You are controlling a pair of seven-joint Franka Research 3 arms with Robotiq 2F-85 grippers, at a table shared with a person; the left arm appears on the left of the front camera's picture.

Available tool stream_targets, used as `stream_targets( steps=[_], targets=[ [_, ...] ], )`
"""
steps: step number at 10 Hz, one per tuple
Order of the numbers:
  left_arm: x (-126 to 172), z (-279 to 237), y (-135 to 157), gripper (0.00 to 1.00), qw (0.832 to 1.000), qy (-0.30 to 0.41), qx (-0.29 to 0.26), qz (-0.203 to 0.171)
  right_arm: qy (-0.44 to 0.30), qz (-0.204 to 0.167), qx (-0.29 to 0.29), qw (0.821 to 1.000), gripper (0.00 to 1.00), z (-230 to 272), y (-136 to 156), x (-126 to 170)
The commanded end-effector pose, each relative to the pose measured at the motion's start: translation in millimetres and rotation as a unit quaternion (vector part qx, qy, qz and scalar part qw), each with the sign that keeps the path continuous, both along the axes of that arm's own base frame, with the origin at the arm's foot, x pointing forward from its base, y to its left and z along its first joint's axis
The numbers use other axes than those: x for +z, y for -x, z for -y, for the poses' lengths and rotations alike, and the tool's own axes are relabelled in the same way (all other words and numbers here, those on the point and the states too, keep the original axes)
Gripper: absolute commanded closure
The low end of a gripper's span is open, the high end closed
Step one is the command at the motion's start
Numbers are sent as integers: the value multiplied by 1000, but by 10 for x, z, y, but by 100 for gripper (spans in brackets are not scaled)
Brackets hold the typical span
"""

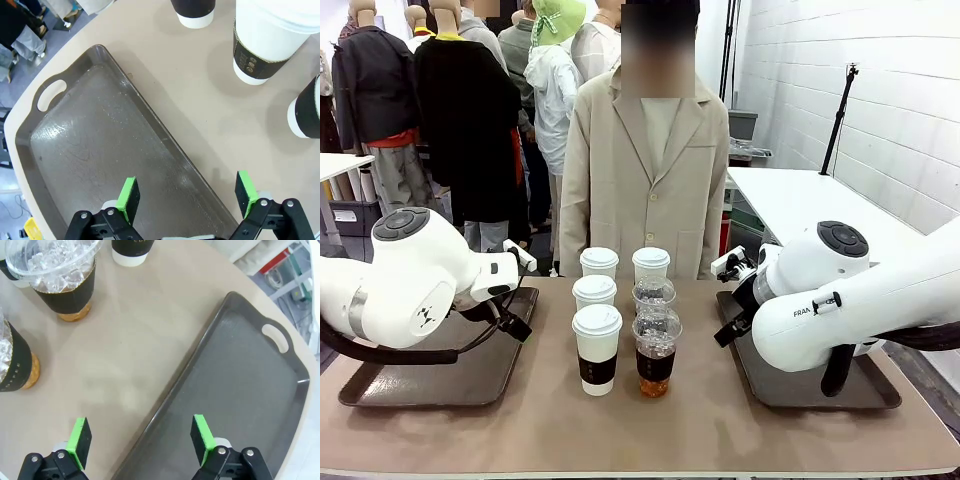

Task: Distribute the coffee onto the tray.
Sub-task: Pick up one iced Americano and place it on the right Handle tray.

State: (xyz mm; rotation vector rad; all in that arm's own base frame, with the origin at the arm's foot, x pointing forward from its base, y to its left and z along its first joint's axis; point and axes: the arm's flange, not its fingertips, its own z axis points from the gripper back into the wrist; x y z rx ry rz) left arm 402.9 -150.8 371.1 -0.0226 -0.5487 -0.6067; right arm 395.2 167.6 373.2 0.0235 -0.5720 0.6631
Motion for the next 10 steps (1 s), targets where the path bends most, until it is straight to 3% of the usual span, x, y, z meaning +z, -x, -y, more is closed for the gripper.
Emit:
stream_targets(
  steps=[1,6,10],
  targets=[
    [2,-1,0,0,1000,0,0,0,0,0,0,1000,0,-1,0,0],
    [0,0,0,0,1000,0,0,0,0,0,0,1000,0,0,0,0],
    [469,128,59,0,999,-11,-31,20,-17,24,16,999,0,-1,32,430]
  ],
)
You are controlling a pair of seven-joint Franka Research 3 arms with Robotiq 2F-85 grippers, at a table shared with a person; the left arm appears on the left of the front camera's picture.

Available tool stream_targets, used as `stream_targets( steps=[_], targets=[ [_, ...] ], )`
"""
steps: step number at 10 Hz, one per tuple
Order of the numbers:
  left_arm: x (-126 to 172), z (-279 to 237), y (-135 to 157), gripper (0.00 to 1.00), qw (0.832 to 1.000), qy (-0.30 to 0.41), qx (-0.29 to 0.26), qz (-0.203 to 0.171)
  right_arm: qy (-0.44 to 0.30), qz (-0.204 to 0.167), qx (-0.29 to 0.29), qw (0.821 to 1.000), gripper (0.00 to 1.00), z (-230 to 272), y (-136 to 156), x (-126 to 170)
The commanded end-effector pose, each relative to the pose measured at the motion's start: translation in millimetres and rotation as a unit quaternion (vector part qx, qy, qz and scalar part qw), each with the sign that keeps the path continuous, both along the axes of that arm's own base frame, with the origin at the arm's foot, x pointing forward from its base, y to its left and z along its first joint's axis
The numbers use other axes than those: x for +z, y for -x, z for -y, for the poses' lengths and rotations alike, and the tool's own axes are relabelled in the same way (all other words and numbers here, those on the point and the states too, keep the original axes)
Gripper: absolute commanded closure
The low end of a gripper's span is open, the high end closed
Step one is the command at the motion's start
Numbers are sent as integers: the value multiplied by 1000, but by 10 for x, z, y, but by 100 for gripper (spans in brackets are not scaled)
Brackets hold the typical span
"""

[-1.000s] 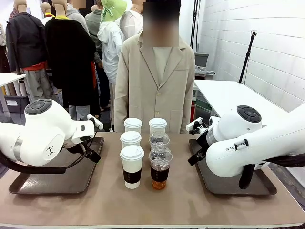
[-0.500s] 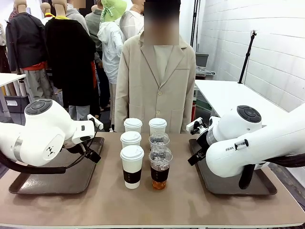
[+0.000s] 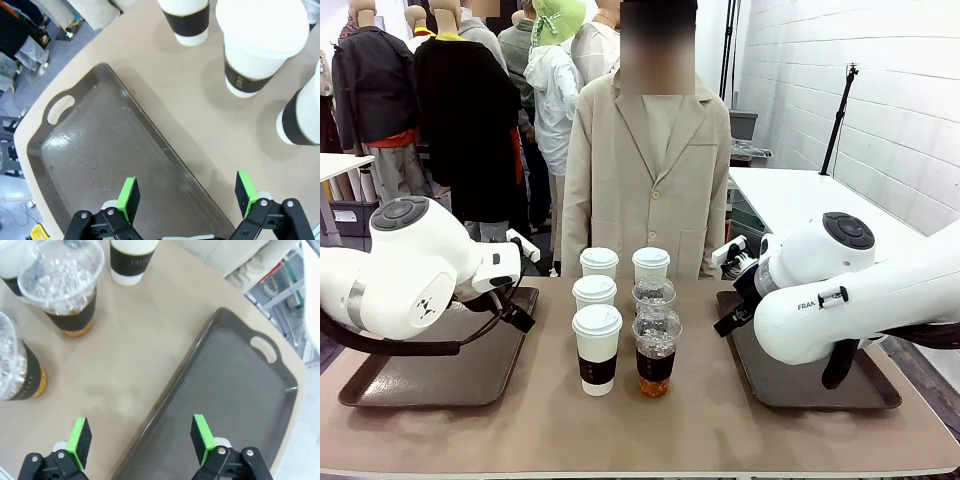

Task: Distribute the coffee onto the tray.
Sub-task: Pick up one iced Americano and place it on the right Handle tray.

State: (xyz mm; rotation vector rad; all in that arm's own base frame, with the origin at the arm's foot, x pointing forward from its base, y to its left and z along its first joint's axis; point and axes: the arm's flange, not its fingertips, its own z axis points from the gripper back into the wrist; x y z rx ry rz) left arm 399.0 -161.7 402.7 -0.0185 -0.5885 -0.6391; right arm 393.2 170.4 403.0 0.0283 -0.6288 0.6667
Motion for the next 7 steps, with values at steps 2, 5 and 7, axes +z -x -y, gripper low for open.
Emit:
stream_targets(
  steps=[2,5,7],
  targets=[
    [438,102,71,0,999,-25,-18,10,0,3,18,1000,0,-14,18,364],
    [765,172,101,0,998,-41,-23,38,9,23,27,999,0,-61,75,689],
    [861,131,99,0,998,-42,-18,46,9,26,33,999,0,-63,93,783]
  ],
)
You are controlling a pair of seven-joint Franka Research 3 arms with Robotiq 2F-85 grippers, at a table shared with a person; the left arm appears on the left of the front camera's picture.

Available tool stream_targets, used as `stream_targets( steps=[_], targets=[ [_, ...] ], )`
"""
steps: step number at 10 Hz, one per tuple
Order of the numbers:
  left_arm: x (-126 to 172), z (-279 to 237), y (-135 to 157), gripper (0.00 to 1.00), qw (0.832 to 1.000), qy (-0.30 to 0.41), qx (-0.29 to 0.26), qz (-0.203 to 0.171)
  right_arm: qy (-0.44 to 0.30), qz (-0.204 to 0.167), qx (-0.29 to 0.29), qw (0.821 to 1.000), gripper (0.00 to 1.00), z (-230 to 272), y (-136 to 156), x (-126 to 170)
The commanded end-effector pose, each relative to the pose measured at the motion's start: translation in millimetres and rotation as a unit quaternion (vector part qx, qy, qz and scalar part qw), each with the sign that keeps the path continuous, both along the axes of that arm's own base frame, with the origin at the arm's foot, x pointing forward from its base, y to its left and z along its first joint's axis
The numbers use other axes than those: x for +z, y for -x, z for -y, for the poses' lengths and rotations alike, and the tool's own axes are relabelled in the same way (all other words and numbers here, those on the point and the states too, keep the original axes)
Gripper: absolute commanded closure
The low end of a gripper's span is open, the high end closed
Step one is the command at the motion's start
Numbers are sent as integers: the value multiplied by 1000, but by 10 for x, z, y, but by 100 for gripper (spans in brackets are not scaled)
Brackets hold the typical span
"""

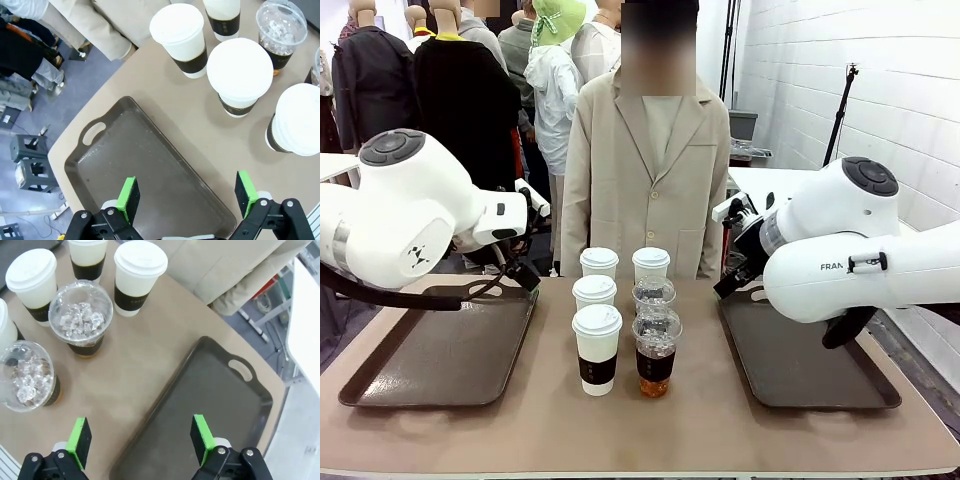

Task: Distribute the coffee onto the tray.
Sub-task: Pick up one iced Americano and place it on the right Handle tray.

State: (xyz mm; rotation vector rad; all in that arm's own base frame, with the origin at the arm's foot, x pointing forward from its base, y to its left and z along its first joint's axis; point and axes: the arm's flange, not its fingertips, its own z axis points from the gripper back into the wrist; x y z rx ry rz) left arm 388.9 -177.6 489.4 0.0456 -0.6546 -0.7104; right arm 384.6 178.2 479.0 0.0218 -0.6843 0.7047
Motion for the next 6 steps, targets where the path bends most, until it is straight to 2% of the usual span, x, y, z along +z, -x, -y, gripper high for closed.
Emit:
stream_targets(
  steps=[1,4,6],
  targets=[
    [15,-69,-7,0,1000,-8,13,6,0,-2,21,1000,0,61,37,58],
    [170,-405,28,0,997,55,-50,28,-56,15,59,997,0,311,208,165],
    [226,-619,66,0,994,81,-52,43,-82,37,64,994,0,509,334,193]
  ],
)
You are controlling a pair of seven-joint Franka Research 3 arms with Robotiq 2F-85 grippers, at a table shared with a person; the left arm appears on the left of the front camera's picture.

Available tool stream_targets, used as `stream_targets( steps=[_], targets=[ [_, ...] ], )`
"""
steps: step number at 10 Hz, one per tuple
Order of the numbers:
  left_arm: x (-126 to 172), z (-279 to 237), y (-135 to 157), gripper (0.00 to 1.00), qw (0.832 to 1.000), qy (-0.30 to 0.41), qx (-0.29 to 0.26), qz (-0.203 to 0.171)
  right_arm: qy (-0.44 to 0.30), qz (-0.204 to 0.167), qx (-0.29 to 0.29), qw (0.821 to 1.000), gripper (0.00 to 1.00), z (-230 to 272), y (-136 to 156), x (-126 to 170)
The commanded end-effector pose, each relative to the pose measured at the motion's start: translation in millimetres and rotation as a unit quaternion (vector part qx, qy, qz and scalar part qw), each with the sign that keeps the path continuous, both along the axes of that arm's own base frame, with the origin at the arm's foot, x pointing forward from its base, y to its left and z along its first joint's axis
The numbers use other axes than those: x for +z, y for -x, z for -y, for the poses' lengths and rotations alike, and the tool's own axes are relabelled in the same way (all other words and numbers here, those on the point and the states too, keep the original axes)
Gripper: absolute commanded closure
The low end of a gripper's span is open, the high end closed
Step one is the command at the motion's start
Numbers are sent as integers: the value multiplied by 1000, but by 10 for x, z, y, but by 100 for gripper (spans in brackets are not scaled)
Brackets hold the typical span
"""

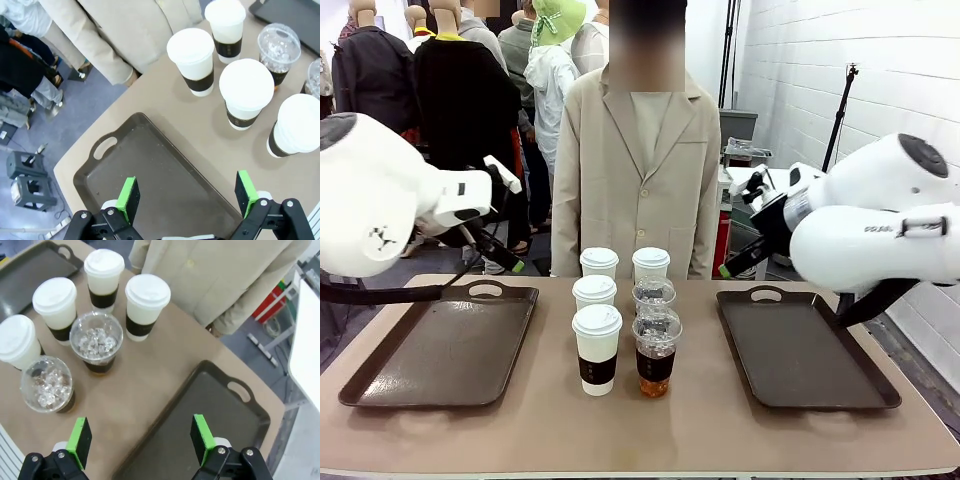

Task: Distribute the coffee onto the tray.
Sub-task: Pick up one iced Americano and place it on the right Handle tray.

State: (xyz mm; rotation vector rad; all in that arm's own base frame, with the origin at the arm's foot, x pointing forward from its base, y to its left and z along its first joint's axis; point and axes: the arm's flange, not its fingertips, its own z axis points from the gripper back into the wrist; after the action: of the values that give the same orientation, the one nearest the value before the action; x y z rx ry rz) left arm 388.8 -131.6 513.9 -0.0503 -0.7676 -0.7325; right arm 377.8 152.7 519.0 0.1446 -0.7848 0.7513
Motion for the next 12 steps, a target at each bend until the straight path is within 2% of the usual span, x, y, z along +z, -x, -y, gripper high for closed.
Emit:
stream_targets(
  steps=[1,6,9,10,12],
  targets=[
    [4,-239,75,0,999,41,-24,15,-38,20,21,999,0,359,307,-208],
    [28,-484,-87,0,992,100,-42,70,-84,34,38,995,0,801,362,-295],
    [39,-507,-150,0,991,104,-36,81,-81,31,27,996,0,815,320,-342],
    [193,-457,-162,0,993,94,-23,68,-75,25,21,997,0,767,-148,157],
    [193,-457,-162,0,993,94,-23,68,-75,25,21,997,0,767,-148,157]
  ],
)
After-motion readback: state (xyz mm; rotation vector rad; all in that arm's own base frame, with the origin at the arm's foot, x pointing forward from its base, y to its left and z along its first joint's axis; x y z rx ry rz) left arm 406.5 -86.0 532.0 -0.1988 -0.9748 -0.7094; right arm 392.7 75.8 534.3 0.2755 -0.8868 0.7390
